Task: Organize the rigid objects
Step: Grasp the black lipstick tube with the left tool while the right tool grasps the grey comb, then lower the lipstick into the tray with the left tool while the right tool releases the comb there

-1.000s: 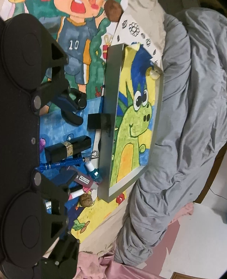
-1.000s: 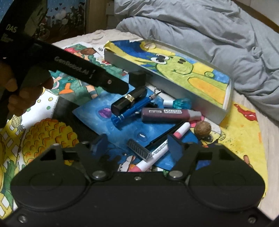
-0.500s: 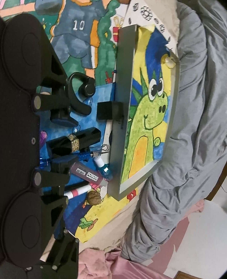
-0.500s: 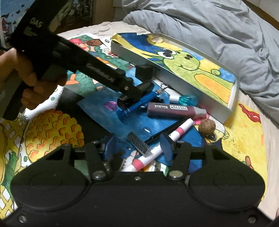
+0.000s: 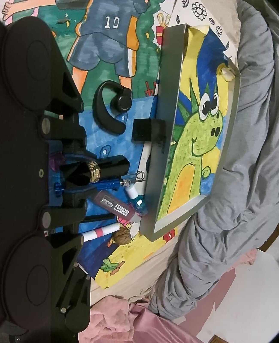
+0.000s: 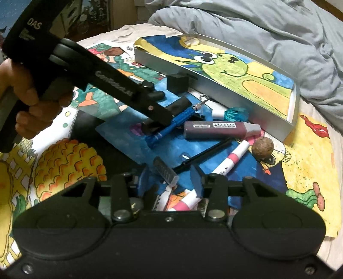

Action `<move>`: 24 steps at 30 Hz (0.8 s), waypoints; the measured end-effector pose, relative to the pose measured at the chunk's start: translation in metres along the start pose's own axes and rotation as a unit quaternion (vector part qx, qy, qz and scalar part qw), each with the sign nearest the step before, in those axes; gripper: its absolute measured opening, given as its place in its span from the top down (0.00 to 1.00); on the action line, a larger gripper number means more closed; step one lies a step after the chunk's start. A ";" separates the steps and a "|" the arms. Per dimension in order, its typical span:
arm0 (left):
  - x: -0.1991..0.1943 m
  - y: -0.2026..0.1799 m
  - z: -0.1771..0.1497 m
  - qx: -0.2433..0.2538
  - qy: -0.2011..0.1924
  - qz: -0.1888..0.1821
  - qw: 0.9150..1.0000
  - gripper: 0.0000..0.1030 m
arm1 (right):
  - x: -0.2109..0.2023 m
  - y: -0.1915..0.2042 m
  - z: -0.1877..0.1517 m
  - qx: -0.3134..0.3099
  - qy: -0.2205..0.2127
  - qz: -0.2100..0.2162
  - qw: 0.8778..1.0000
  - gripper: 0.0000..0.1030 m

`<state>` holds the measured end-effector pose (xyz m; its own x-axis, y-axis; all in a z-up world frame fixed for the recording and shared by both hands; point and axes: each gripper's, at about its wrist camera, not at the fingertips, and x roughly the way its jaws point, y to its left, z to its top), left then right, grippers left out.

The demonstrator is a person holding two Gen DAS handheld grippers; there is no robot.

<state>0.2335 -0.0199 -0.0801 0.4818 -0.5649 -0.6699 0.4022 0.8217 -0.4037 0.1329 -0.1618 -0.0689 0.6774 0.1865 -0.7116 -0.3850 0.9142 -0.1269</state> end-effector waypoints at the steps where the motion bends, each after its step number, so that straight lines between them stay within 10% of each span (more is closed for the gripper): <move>1: 0.001 0.001 0.000 0.000 0.002 0.001 1.000 0.67 | 0.000 -0.002 0.000 0.003 0.001 0.001 1.000 0.69; 24: -0.009 -0.018 -0.015 0.017 0.004 0.043 0.999 0.79 | -0.004 0.035 -0.003 -0.087 -0.020 -0.046 0.995 0.96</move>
<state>0.2107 -0.0291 -0.0759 0.5100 -0.4910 -0.7063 0.3852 0.8645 -0.3228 0.1146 -0.1321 -0.0723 0.7383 0.1218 -0.6634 -0.4200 0.8526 -0.3108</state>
